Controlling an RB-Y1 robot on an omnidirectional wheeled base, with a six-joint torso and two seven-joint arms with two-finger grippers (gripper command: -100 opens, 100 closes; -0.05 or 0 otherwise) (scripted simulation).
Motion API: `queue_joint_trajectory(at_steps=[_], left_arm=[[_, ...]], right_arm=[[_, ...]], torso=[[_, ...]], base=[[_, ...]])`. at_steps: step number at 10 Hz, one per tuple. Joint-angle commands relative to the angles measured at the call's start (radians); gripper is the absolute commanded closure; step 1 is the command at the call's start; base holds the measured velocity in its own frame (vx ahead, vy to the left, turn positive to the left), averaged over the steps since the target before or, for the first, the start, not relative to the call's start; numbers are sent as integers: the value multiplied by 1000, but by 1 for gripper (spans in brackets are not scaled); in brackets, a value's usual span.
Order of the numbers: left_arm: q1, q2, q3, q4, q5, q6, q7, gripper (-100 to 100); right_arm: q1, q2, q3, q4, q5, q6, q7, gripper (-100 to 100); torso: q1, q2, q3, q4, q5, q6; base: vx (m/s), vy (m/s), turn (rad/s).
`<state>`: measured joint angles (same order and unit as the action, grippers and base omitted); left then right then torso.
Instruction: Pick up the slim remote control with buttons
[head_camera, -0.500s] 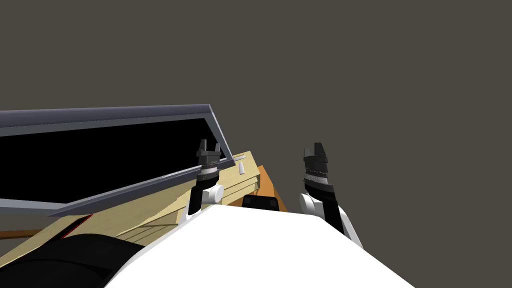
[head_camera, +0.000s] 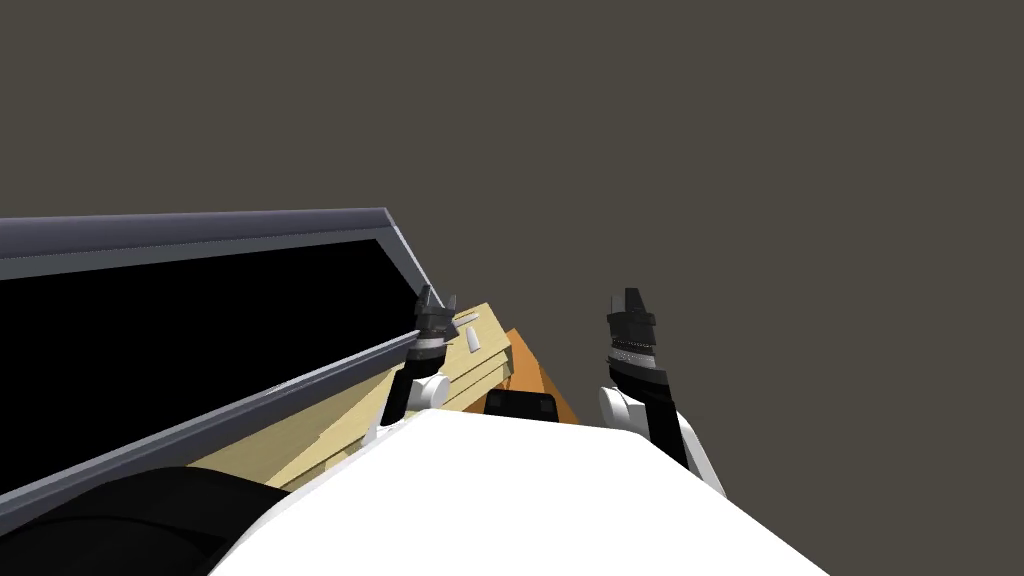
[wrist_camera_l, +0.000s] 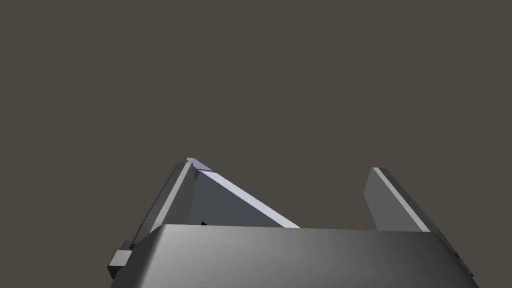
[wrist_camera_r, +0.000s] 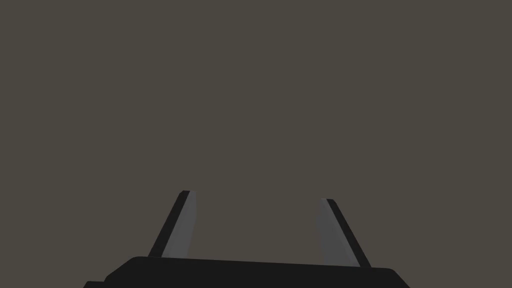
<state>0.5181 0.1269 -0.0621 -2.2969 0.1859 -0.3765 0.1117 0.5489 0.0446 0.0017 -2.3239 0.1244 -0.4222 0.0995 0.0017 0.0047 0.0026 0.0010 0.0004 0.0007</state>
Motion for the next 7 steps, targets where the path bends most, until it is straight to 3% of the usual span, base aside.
queue_joint_trajectory(at_steps=[1, 2, 5, 6, 7], left_arm=[[-6, 13, -4, 1, 17, 30, 3, -100], [-3, 33, -24, 16, 41, 53, 5, -100], [9, 103, -94, 71, 128, 131, 7, -100], [9, 103, -94, 71, 128, 131, 7, -100], [15, 131, -120, 92, 161, 159, 7, -100]], right_arm=[[0, 0, 0, 0, 0, 0, 0, 0], [0, 0, 0, 0, 0, 0, 0, 0], [0, 0, 0, 0, 0, 0, 0, 0], [0, 0, 0, 0, 0, 0, 0, 0], [0, 0, 0, 0, 0, 0, 0, 0]], torso=[[0, 0, 0, 0, 0, 0], [0, -1, 0, 0, 0, -1], [-1, 1, 0, 0, 0, 0], [0, 2, 1, 1, 0, 0], [0, 1, 1, 0, 0, -2]], base=[[-58, 18, -100], [-46, 9, -215], [-88, 8, -485], [-74, 15, -85], [-50, -13, -238]])
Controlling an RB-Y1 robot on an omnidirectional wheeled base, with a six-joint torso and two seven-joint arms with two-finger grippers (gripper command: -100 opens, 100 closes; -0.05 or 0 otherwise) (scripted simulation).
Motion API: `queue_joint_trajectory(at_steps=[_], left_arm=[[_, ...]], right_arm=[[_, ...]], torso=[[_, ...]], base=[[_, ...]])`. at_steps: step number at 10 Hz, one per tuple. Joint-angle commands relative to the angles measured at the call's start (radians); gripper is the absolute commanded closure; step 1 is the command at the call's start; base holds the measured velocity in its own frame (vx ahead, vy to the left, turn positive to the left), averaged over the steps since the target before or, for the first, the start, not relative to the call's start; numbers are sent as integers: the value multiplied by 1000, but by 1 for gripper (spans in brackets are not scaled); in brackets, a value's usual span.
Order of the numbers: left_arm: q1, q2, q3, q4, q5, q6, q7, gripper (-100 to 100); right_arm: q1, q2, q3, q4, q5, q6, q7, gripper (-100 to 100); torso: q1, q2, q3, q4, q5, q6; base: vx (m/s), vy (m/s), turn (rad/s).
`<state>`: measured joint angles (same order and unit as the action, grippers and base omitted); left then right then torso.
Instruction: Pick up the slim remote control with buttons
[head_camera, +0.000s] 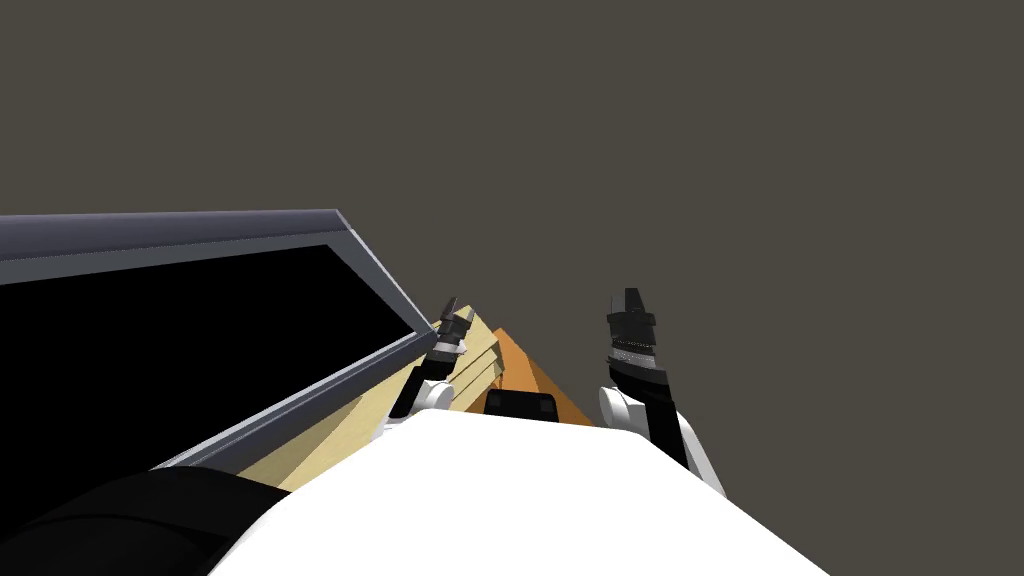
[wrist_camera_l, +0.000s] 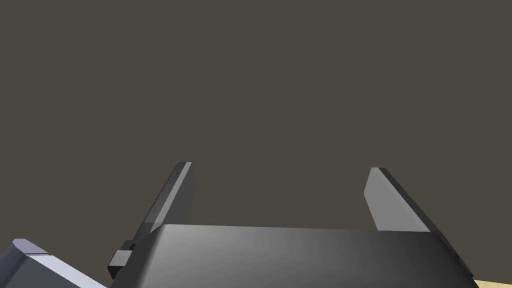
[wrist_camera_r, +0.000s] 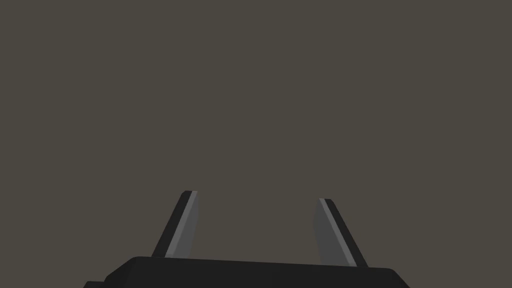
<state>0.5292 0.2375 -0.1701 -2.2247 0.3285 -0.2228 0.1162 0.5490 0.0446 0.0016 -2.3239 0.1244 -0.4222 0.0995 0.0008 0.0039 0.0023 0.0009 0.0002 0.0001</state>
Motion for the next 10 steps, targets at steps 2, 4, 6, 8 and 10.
queue_joint_trajectory(at_steps=[2, 4, 6, 8, 10], left_arm=[[10, 50, -37, 42, 54, 34, 1, -100], [26, 116, -90, 90, 121, 92, -3, -100], [34, 153, -116, 116, 166, 121, -6, -100], [51, 217, -169, 170, 231, 178, -15, -100], [61, 269, -195, 197, 286, 205, -20, -100]], right_arm=[[0, 0, 0, 0, 0, 0, 0, 0], [0, 0, 0, 0, 0, 0, 0, 0], [0, 0, 0, 0, 0, 0, 0, 0], [0, 0, 0, 0, 0, 0, 0, 0], [0, 0, 0, 0, 0, 0, 0, 0]], torso=[[-1, 0, 0, 0, 0, 0], [0, 0, 0, 0, 0, 0], [0, 0, 0, 0, 0, -1], [-1, -1, 0, 0, 0, 0], [-1, 0, 0, 0, -1, -2]], base=[[-63, -25, -338], [-65, -24, -348], [-46, -24, -318], [-57, -59, -444], [-46, -38, -192]])
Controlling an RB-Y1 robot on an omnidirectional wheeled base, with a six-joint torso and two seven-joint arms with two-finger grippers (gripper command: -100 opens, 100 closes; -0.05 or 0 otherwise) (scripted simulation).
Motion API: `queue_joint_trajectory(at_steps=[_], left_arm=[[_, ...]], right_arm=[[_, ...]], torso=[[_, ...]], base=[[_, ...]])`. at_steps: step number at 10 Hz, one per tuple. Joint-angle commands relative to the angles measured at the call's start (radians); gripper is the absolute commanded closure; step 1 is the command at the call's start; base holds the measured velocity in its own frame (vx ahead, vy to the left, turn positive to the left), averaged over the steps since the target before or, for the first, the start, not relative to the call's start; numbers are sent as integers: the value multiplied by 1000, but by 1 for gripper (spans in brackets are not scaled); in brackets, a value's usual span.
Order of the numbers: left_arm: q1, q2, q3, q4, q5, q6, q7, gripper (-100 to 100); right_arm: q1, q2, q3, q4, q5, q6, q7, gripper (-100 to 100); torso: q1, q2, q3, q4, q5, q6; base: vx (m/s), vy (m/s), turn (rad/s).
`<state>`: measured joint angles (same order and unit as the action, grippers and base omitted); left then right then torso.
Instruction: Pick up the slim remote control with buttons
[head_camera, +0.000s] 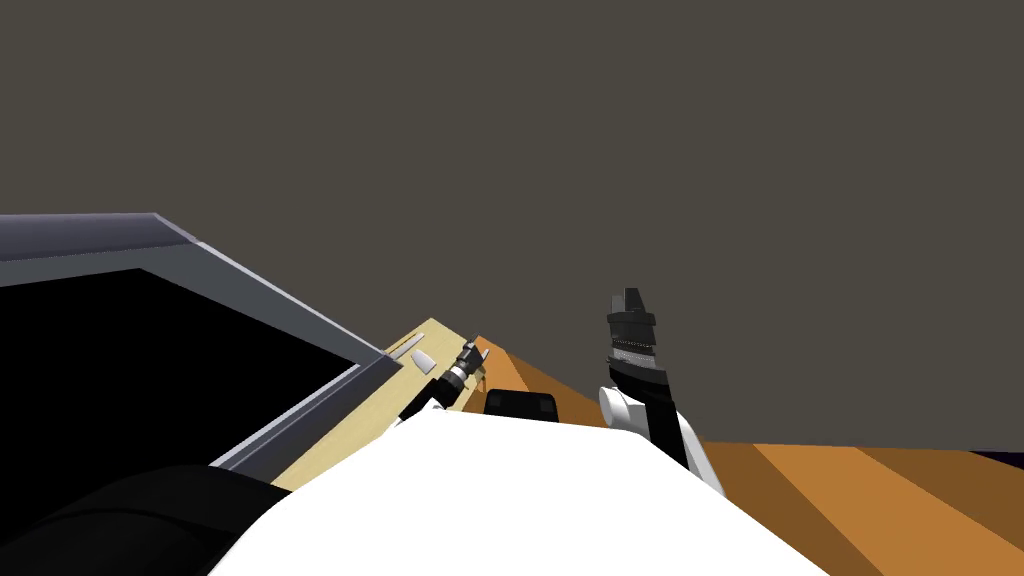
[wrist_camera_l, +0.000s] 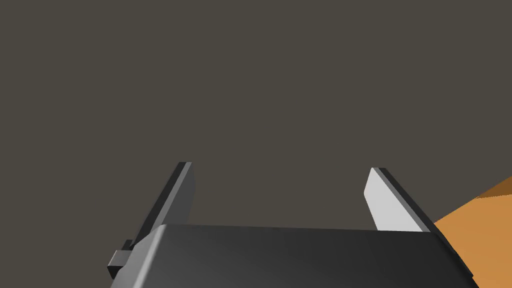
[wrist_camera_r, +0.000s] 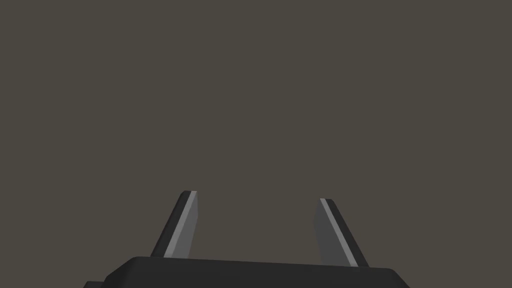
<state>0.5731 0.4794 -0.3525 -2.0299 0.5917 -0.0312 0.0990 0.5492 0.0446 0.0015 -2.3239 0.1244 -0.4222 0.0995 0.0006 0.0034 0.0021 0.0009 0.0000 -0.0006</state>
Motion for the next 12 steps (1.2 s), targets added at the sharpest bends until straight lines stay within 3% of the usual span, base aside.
queue_joint_trajectory(at_steps=[1, 3, 4, 5, 6, 7, 8, 10, 11, 12], left_arm=[[17, 29, -12, 2, 23, 14, -3, -100], [36, 99, -63, 58, 94, 66, -16, -100], [36, 114, -63, 58, 102, 66, -16, -100], [45, 143, -87, 86, 142, 90, -24, -100], [45, 158, -87, 86, 142, 90, -24, -100], [55, 195, -110, 115, 180, 113, -32, -100], [55, 203, -110, 115, 180, 113, -32, -100], [73, 283, -153, 172, 252, 155, -52, -100], [73, 293, -153, 172, 256, 155, -52, -100], [81, 338, -174, 201, 292, 173, -63, -100]], right_arm=[[0, 0, 0, 0, 0, 0, 0, 0], [0, 0, 0, 0, 0, 0, 0, 0], [0, 0, 0, 0, 0, 0, 0, 0], [0, 0, 0, 0, 0, 0, 0, 0], [0, 0, 0, 0, 0, 0, 0, 0], [0, 0, 0, 0, 0, 0, 0, 0], [0, 0, 0, 0, 0, 0, 0, 0], [0, 0, 0, 0, 0, 0, 0, 0], [0, 0, 0, 0, 0, 0, 0, 0], [0, 0, 0, 0, 0, 0, 0, 0]], torso=[[0, 0, 0, 0, 0, 0], [1, -2, -1, 0, 0, 0], [0, -2, -1, 0, 0, 0], [1, -2, -1, 0, 0, -1], [1, -2, -1, -1, 0, -1], [1, -2, -1, 0, 0, -1], [2, -2, -1, -1, 0, -1], [2, -3, -2, -1, 0, -1], [3, -4, -2, -1, 0, 0], [3, -4, -2, -1, 1, -1]], base=[[-17, -21, -179], [-11, -37, -362], [-9, -30, -136], [-4, -37, -219], [-3, -24, -135], [2, -25, -212], [2, -13, -141], [19, -10, -270], [20, 5, -120], [27, 1, -209]])
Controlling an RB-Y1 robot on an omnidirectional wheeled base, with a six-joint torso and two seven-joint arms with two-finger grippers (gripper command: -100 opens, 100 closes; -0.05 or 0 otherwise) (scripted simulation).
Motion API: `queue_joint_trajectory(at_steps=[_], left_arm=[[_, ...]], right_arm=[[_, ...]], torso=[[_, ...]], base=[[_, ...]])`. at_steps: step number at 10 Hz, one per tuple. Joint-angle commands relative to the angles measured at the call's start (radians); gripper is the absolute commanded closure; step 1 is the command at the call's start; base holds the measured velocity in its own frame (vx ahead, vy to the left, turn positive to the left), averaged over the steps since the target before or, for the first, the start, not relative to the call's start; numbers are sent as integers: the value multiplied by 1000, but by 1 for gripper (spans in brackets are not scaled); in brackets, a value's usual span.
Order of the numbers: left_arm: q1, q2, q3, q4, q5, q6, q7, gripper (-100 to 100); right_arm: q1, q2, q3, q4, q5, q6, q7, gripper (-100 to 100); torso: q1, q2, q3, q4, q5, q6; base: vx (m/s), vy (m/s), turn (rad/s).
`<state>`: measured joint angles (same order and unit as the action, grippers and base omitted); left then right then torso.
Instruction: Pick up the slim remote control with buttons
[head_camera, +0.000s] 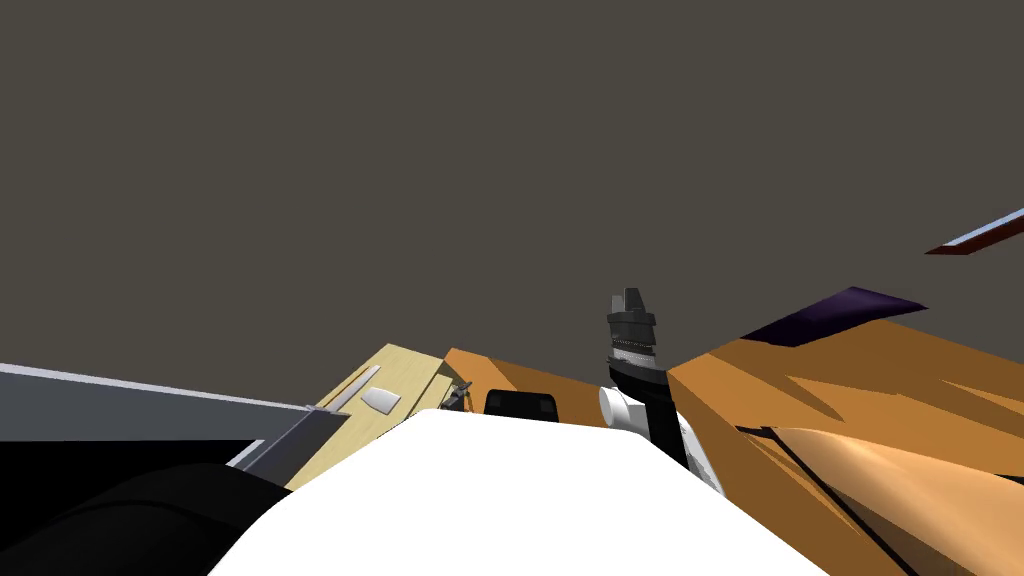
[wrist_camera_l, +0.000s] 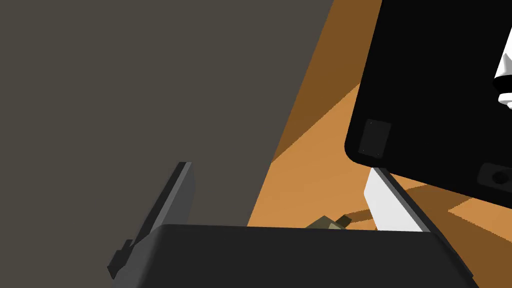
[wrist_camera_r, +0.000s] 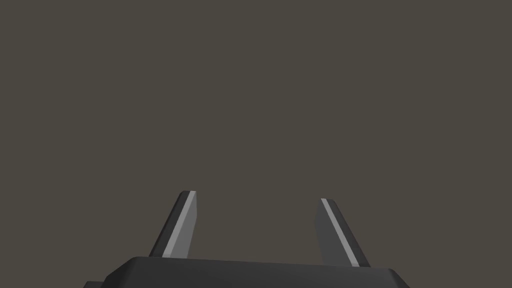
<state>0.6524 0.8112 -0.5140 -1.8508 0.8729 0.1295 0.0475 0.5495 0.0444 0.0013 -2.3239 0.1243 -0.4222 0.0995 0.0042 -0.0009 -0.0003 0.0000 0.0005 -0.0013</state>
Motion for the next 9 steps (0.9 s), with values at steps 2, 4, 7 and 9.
queue_joint_trajectory(at_steps=[2, 4, 7, 9], left_arm=[[9, 51, -31, 52, 45, 30, -23, -100], [22, 120, -66, 112, 111, 58, -47, -100], [27, 173, -82, 142, 142, 70, -60, -100], [36, 242, -111, 203, 197, 89, -86, -100]], right_arm=[[0, 0, 0, 0, 0, 0, 0, 0], [0, 0, 0, 0, 0, 0, 0, 0], [0, 0, 0, 0, 0, 0, 0, 0], [0, 0, 0, 0, 0, 0, 0, 0]], torso=[[0, -1, -1, 0, 0, 0], [2, -1, 0, 0, 0, 0], [3, -2, -1, 0, 1, 0], [3, -1, -1, 0, 1, 0]], base=[[45, 17, -172], [45, 37, -202], [44, 51, -73], [52, 83, -128]])
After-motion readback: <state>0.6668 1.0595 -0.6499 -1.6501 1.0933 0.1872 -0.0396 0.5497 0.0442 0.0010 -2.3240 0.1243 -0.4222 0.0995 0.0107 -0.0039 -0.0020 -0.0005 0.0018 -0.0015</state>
